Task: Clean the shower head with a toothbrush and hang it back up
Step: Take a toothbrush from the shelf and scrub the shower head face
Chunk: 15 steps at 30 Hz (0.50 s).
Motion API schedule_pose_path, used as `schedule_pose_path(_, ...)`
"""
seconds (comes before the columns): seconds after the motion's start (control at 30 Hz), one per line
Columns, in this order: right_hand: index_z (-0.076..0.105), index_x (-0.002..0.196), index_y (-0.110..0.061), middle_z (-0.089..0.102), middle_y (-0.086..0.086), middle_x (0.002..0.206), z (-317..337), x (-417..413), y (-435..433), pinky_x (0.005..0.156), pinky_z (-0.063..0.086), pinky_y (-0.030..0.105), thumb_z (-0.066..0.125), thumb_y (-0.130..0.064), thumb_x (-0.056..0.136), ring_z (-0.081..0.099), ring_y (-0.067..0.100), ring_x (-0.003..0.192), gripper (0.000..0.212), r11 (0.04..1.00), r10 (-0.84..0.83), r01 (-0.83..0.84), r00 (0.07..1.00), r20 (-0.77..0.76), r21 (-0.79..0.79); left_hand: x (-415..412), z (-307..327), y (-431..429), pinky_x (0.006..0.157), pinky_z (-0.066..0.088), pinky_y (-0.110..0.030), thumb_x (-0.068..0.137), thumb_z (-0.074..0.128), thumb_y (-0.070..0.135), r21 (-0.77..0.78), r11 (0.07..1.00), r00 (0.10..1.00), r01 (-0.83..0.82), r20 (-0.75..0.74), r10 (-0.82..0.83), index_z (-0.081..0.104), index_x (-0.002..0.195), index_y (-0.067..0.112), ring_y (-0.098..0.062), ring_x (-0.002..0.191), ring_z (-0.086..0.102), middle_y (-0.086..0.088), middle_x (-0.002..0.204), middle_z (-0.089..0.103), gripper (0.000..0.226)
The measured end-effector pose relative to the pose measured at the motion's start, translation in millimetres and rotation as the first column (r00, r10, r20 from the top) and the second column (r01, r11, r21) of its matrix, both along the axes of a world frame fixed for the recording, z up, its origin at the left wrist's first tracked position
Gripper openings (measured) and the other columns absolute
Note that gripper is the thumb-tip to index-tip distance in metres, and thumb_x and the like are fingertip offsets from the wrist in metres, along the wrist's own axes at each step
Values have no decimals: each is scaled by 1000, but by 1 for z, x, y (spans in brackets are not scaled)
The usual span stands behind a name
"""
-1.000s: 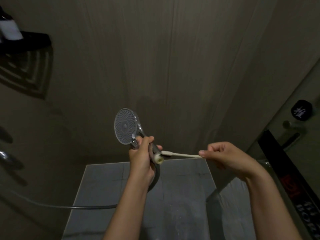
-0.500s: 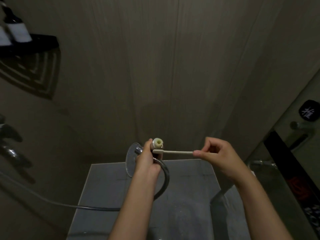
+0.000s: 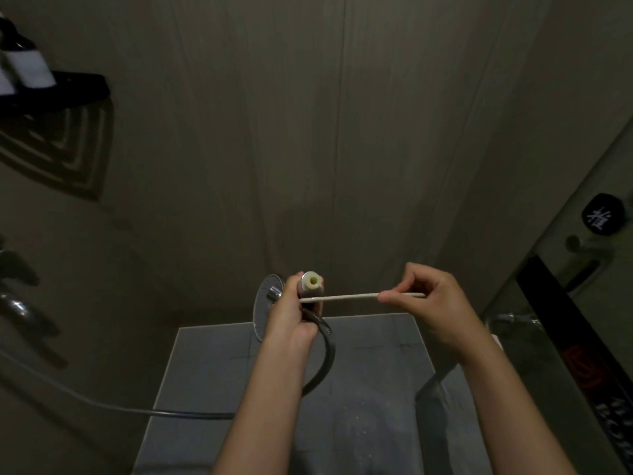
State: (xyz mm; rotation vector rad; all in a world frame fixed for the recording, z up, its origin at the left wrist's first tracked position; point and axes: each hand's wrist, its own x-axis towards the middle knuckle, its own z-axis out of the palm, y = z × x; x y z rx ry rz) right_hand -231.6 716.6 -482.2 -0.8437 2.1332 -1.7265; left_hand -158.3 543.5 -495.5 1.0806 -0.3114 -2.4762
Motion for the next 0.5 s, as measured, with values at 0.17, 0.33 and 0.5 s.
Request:
schedule_pose_path(0.17,53,58,-2,56,3,57,3,-5,12,52,37,14,80,-16,62,48,4,55,31,999,-32,32,999,-8,5,1,-2,-4,32,43,-16,87,57,3,-51,998,999,46,23,-45,54,69,2,-11,32,57,-11,46,59,18)
schedule_pose_path(0.33,50,58,2,55,16,60,11,-1,9,53,35,20,82,-20,61,46,10,58,39,994,47,-42,997,-59,96,7,-5,-10,29,39,-12,89,52,5,-167,953,967,253,80,-243,48,64,9,-8,28,50,-5,38,52,26)
schedule_pose_path(0.5,53,60,2,60,25,66,21,1,9,58,40,30,85,-17,61,52,16,61,36,990,53,-37,992,-112,140,11,-4,-13,32,42,-13,87,56,3,-286,846,892,451,178,-415,52,67,7,-8,30,50,-6,49,53,21)
